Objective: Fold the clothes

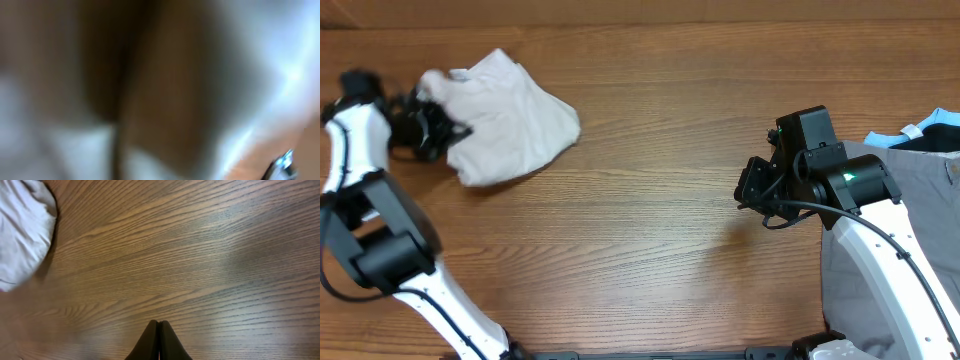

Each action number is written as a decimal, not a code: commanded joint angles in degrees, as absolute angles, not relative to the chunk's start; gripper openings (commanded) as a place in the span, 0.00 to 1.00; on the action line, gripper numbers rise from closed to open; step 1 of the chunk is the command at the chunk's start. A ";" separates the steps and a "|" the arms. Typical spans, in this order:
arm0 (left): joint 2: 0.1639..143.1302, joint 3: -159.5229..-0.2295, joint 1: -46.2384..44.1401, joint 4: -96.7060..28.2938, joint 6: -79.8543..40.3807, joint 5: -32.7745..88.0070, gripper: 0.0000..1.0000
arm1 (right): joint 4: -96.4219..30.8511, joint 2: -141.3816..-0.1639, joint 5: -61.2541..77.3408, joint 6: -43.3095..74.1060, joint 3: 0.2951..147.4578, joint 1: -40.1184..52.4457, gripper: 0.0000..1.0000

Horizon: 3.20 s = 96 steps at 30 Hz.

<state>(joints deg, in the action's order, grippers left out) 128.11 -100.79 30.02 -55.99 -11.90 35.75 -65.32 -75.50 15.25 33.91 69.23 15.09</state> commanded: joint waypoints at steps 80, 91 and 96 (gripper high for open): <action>121.47 -100.90 39.79 -65.41 -35.09 21.56 1.00 | -63.35 -75.22 15.55 34.02 69.89 14.98 0.04; 91.33 -100.90 33.74 -73.08 -17.63 10.68 1.00 | -63.29 -75.22 15.55 34.02 69.89 14.98 0.04; 87.29 -100.88 24.95 -70.28 -8.88 -4.05 0.54 | -62.67 -75.22 15.53 34.02 69.89 14.98 0.04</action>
<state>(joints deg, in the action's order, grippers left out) 86.15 -100.90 28.56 -71.24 -17.85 8.25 -63.24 -75.50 15.27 34.44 69.21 15.09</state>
